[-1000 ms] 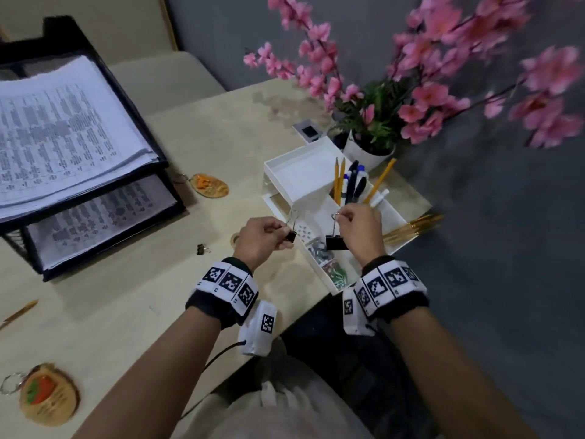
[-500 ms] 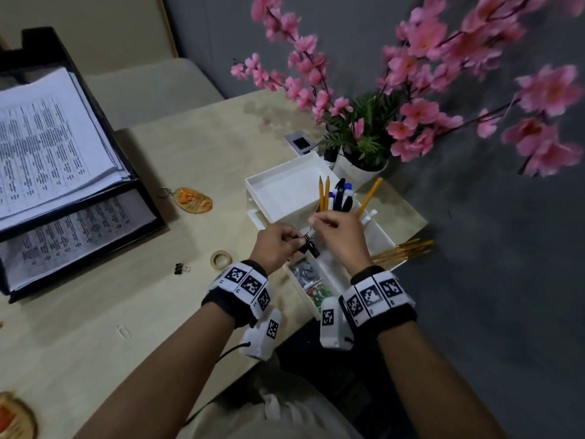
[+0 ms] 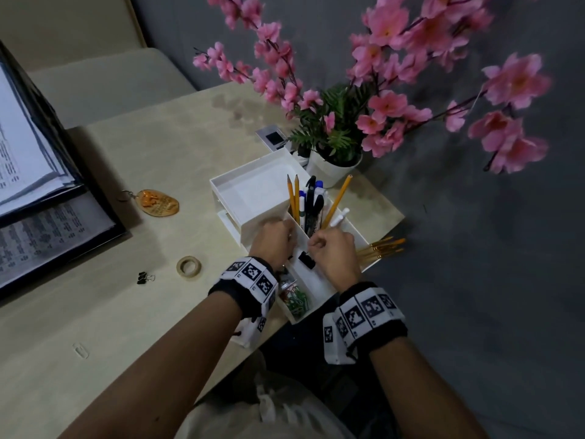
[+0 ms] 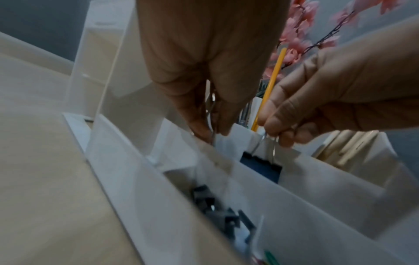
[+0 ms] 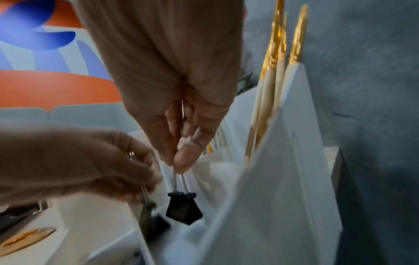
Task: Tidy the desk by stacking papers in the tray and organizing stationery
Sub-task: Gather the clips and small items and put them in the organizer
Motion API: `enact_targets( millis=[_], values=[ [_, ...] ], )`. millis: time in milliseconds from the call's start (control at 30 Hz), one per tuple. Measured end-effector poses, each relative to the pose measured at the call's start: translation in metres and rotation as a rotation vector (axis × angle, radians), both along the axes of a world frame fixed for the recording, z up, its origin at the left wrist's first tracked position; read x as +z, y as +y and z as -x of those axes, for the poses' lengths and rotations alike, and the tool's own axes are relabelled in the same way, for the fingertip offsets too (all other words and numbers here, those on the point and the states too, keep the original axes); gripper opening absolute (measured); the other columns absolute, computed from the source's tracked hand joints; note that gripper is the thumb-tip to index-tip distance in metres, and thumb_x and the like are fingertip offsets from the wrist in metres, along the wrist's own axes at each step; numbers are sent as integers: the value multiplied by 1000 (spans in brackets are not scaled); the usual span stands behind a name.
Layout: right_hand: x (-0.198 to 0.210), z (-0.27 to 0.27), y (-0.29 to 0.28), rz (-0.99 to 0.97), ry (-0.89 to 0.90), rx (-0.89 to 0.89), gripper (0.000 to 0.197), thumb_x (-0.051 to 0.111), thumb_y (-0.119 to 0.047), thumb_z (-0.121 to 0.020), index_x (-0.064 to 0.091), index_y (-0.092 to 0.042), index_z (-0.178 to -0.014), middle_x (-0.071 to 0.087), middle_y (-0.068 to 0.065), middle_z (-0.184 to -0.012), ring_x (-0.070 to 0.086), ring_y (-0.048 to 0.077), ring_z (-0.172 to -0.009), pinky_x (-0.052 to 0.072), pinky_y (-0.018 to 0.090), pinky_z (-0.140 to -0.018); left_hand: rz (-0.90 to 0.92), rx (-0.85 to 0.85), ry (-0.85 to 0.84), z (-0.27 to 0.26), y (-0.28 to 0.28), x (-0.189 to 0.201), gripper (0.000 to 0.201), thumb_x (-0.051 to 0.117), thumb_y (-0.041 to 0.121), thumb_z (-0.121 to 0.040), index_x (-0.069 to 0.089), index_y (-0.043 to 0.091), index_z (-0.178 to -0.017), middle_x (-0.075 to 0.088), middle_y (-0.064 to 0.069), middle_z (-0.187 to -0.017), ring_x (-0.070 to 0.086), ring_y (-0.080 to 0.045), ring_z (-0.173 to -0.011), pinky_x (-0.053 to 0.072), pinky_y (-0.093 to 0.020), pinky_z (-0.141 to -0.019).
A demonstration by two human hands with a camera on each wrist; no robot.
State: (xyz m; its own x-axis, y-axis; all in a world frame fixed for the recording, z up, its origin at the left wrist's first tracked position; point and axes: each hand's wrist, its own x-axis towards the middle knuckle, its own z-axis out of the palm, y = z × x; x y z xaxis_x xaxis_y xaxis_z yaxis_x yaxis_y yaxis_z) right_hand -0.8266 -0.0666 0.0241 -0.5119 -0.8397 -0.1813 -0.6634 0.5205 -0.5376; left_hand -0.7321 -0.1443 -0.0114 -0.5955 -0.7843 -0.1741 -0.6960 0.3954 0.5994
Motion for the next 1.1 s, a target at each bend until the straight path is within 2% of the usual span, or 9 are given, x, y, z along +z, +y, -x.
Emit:
enact_targets(
  millis=[100,267,367,567,633,733,867,967,1100],
  values=[
    [-5,-2,0,-3,-37,-3,18,55,-1,-87,72,-4,-91,70,17,-98,65,27,-92,52,28,-88,91,13,-15,0,-8,3,13,50,6,-87,61,10,-94,67,-10,-95,63,-29,-89,53,-38,-80],
    [-6,-2,1,7,-8,4,20,52,-4,-88,71,-4,-94,72,15,-98,65,27,-93,49,27,-84,72,-94,40,-6,-2,9,41,47,-1,-87,47,6,-127,56,-15,-125,57,-30,-112,45,-35,-96],
    [-1,-10,2,58,58,-54,23,48,-3,-90,69,-5,-97,70,17,-100,62,33,-97,46,31,-79,93,-30,150,-29,3,12,48,48,-9,-82,49,6,-128,55,-13,-131,53,-28,-120,40,-31,-101],
    [15,-81,-17,391,-52,60,19,50,3,-83,68,-1,-84,70,16,-88,62,29,-81,40,25,-70,75,270,230,-122,16,19,21,48,8,-90,62,8,-106,69,-9,-100,64,-27,-88,50,-34,-79],
    [10,-116,-27,379,-114,224,19,50,3,-82,69,-1,-87,70,15,-88,60,24,-77,42,24,-71,59,397,200,-161,15,15,17,51,10,-88,65,8,-98,71,-9,-93,64,-27,-85,50,-35,-78],
    [-3,-167,-42,200,-119,480,24,49,-1,-85,68,-4,-100,69,13,-104,62,25,-95,44,27,-86,16,603,186,-218,20,7,15,52,6,-86,67,6,-91,68,-7,-82,62,-24,-75,48,-30,-74],
    [-29,-216,-59,-10,-20,711,37,45,2,-86,64,-9,-116,58,12,-127,54,29,-116,42,33,-97,-358,1043,547,-277,32,-6,24,44,1,-91,57,9,-72,58,-7,-66,59,-7,-45,48,-18,-50],
    [-46,-235,-66,-122,108,863,34,44,12,-77,66,-3,-98,57,18,-118,54,36,-109,47,36,-85,-756,1303,993,-304,45,-7,28,35,9,-97,51,4,-75,54,-11,-63,58,-17,-49,48,-18,-41],
    [-57,-240,-63,-129,167,815,23,43,16,-72,61,6,-81,57,21,-102,56,35,-93,41,37,-69,-982,1372,1245,-332,61,-15,39,32,22,-101,56,-3,-82,68,-12,-54,69,-18,-49,56,-21,-45]
  ],
)
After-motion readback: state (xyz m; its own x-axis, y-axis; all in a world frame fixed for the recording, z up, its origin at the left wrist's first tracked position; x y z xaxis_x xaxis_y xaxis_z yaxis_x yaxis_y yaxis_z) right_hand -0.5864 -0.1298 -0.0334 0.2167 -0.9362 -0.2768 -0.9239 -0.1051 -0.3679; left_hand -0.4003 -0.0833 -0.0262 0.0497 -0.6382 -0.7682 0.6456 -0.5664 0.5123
